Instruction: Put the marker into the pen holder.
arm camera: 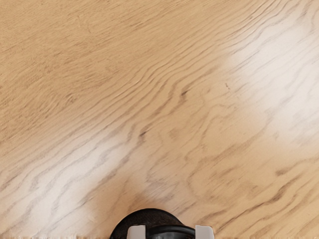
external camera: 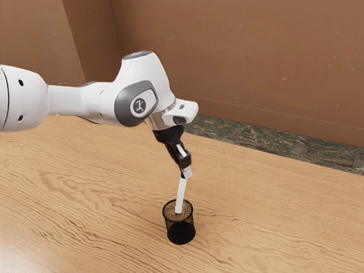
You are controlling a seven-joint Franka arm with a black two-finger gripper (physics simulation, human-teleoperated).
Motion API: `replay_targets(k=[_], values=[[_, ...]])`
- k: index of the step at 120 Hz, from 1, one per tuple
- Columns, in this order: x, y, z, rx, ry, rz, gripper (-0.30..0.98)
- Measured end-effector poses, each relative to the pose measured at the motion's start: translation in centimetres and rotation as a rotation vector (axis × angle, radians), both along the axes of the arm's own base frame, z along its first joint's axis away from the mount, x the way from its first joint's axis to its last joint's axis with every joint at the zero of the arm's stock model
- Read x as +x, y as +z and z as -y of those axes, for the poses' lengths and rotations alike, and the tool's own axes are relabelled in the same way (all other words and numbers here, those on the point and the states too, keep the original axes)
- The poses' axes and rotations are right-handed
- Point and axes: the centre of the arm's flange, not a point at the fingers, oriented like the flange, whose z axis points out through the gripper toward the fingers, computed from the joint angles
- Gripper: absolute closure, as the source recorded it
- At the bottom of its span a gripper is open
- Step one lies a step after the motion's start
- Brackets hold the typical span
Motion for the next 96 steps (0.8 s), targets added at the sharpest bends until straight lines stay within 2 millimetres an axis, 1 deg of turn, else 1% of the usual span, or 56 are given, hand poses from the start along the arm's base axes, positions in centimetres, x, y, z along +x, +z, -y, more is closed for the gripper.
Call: replay_targets(k=[18,31,48,61,72,78,82,84,87,90,93,96], values=[[-0.6,-1.9,-0.3,0.030,-0.010,0.005,0.79],[-1.0,-2.9,0.1,0.042,-0.020,0.007,0.79],[-1.4,-4.0,-0.1,0.050,-0.020,-0.003,0.78],[-1.5,-3.9,-0.1,0.038,-0.022,-0.005,0.54],[-1.3,-3.2,0.1,0.026,-0.030,0.006,0.36],[-0.7,-1.7,0.4,0.023,-0.041,0.038,0.29],[0.1,0.1,0.7,0.023,-0.054,0.071,0.25],[0.6,1.4,1.0,0.026,-0.061,0.091,0.23],[1.6,4.0,1.3,0.033,-0.073,0.128,0.21],[2.6,6.7,1.2,0.042,-0.075,0.157,0.19],[3.7,9.3,0.3,0.055,-0.062,0.176,0.17],[4.9,11.5,-1.6,0.069,-0.032,0.184,0.15]])
